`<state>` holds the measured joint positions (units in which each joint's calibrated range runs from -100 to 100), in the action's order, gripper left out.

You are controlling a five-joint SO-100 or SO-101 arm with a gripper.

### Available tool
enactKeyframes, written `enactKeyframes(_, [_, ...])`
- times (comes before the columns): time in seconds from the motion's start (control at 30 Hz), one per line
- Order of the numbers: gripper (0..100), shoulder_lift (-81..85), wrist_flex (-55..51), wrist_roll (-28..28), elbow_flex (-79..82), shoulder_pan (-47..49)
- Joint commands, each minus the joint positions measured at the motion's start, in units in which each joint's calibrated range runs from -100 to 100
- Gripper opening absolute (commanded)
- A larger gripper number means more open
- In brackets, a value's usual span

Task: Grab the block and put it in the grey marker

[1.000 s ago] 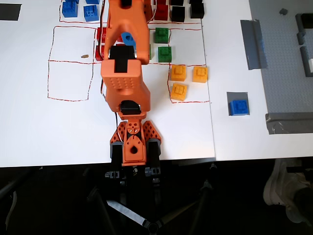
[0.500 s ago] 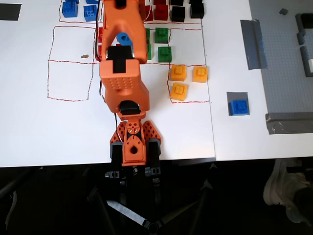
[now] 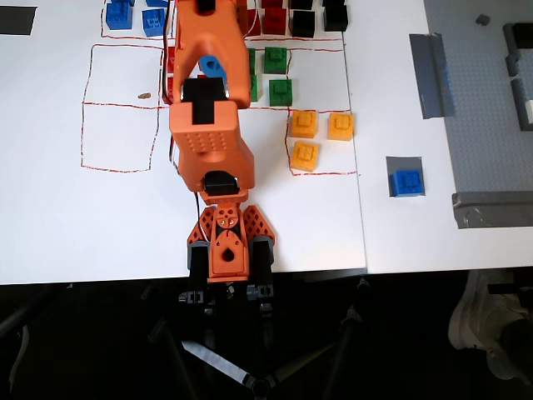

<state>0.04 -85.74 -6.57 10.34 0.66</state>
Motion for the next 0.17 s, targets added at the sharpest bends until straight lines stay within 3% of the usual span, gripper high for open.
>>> enactKeyframes(0.0, [0,6.3,-0.8,-0.3,-6.7,1.4])
enactKeyframes(0.13, [0,5.8,-1.0,-0.2,-7.2,1.5])
